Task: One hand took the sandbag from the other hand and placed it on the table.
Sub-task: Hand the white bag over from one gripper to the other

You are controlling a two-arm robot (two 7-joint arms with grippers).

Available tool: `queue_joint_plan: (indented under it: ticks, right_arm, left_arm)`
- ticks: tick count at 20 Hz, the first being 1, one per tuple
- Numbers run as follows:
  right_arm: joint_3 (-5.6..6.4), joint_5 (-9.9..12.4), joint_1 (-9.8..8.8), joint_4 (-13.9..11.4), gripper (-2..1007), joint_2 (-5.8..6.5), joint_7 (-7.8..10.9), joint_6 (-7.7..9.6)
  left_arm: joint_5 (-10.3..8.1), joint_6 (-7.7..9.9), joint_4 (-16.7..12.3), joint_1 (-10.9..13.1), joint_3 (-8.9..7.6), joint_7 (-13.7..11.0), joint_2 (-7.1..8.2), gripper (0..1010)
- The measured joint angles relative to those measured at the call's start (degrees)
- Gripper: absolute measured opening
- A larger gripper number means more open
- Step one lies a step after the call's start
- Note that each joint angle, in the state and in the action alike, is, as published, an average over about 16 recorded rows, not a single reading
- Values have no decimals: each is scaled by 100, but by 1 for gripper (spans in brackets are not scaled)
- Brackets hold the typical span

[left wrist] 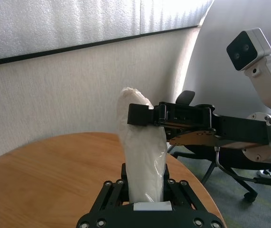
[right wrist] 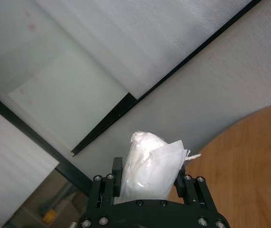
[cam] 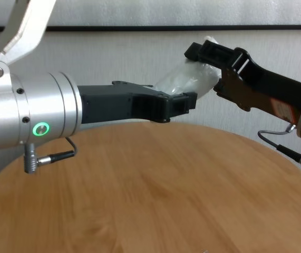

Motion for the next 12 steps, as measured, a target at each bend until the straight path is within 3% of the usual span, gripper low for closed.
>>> queue_joint_plan:
  ticks: [12]
  right_arm:
    - [-29, 61, 7, 4, 624, 23, 1, -22]
  left_arm:
    - [0, -1, 0, 0, 0, 0, 0, 373]
